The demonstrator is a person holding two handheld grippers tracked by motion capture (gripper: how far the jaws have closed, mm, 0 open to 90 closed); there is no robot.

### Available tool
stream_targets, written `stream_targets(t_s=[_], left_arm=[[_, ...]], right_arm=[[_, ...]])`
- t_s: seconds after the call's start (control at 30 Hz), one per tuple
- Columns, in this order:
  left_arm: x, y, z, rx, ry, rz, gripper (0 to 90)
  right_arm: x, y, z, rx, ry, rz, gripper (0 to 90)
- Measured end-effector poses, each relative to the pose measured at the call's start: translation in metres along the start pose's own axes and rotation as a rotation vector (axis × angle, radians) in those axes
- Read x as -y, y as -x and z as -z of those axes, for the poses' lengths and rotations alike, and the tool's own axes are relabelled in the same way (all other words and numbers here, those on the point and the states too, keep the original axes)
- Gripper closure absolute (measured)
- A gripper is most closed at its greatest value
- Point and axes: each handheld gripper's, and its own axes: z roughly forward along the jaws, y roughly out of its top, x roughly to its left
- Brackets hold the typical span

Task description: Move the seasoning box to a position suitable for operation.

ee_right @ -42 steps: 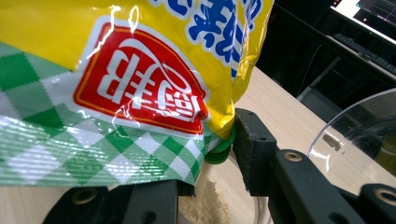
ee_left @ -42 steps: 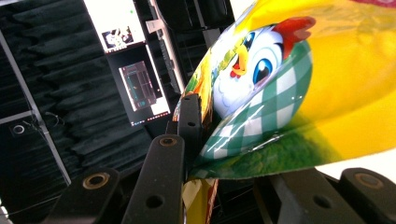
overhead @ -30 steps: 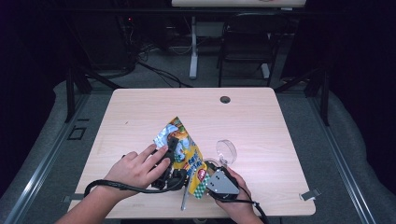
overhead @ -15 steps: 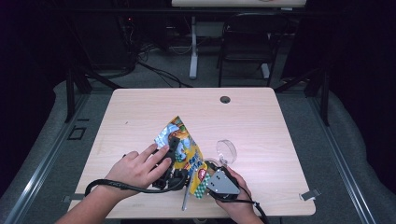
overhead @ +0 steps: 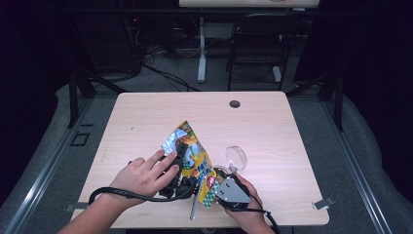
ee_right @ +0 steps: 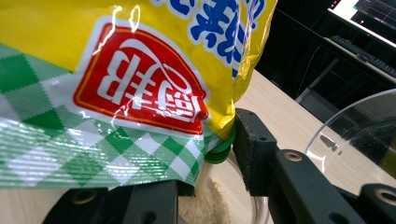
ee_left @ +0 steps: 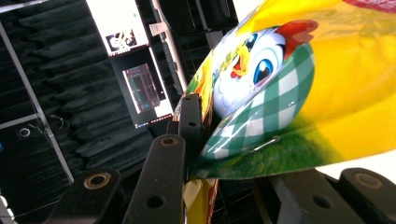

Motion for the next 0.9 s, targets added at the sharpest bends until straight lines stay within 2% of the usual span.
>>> stream_targets(t_s=[0.13,0.17,0.3,0.33,0.43,0.5,0.7,0.9], left_arm=[[-0.0001,-0.0004,0.0000,0.001,0.001,-0.001,78.4],[-0.0003,-0.0011,0.0001,-0.012,0.006,-0.004,78.4],[-0.0004,-0.0014,0.0002,-0.019,0.005,-0.007,78.4],[-0.0002,-0.0007,-0.0001,-0.011,0.006,0.004,78.4],[-0.0002,-0.0012,0.0001,-0.017,0.009,0.001,78.4],[-0.0002,-0.0018,0.0004,-0.003,0.006,0.004,78.4],[-0.0004,-0.0017,0.0003,-0.015,0.008,-0.001,78.4],[-0.0005,-0.0026,0.0011,-0.008,0.005,-0.004,78.4]], right_arm=[[-0.0001,0.0002,0.0001,0.000,0.000,0.001,70.2],[-0.0001,0.0002,0.0001,0.001,0.001,0.000,70.2],[-0.0003,0.0005,0.0004,0.002,0.002,-0.001,70.2],[-0.0004,0.0005,0.0005,0.003,0.002,-0.001,70.2],[-0.0005,0.0007,0.0006,0.004,0.004,-0.002,70.2],[-0.0008,0.0008,0.0009,0.004,0.004,-0.002,70.2],[-0.0009,0.0008,0.0007,0.004,0.005,-0.002,70.2],[-0.0010,0.0006,0.0007,0.003,0.007,-0.003,70.2]])
